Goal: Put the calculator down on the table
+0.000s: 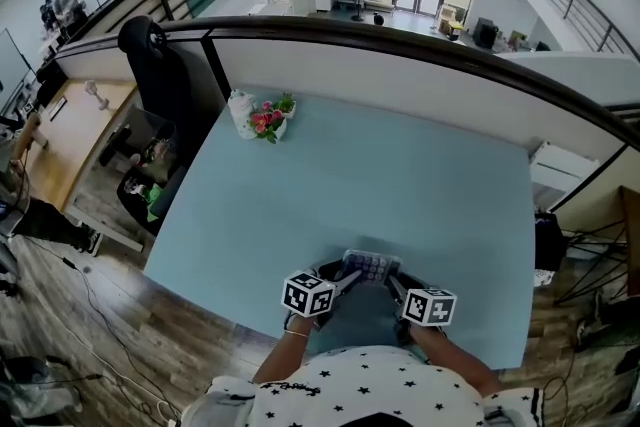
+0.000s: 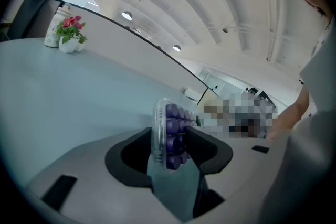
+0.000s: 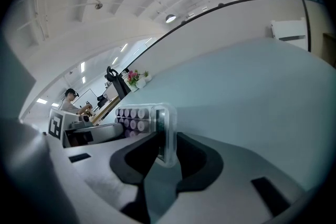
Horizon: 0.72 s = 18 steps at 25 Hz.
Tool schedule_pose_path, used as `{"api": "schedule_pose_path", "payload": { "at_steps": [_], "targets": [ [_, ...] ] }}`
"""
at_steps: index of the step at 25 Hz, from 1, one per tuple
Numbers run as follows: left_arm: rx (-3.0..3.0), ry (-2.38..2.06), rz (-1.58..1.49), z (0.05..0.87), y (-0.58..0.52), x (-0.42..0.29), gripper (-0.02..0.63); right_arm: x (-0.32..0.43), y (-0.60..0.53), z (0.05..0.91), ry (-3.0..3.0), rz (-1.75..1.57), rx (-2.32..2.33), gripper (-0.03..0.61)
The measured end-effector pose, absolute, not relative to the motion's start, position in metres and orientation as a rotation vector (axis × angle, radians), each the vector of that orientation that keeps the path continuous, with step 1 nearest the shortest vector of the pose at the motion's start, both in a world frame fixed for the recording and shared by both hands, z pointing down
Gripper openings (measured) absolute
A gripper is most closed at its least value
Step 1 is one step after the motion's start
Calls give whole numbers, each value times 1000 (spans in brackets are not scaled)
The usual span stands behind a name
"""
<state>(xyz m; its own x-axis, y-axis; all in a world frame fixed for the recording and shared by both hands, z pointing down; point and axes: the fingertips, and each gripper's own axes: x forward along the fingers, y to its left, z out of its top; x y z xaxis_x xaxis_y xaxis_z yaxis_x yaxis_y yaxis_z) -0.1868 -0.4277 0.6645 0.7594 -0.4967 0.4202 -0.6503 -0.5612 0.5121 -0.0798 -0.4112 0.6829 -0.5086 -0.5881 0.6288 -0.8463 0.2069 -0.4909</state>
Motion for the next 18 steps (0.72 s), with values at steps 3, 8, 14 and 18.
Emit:
{"api": "schedule_pose_path", "payload": {
  "at_steps": [3, 8, 14, 18],
  "targets": [
    [2291, -861, 334, 667, -427, -183, 209, -78, -410, 686, -2170, 1206, 1347, 92],
    [2287, -880, 365, 670, -427, -183, 210, -77, -409, 688, -2152, 1195, 1358, 97],
    [2280, -949, 441, 676, -432, -186, 218, -77, -412, 689, -2149, 1139, 1348, 103],
    [2269, -950, 451, 677, -434, -187, 219, -78, -413, 689, -2147, 1116, 1346, 106]
  ]
}}
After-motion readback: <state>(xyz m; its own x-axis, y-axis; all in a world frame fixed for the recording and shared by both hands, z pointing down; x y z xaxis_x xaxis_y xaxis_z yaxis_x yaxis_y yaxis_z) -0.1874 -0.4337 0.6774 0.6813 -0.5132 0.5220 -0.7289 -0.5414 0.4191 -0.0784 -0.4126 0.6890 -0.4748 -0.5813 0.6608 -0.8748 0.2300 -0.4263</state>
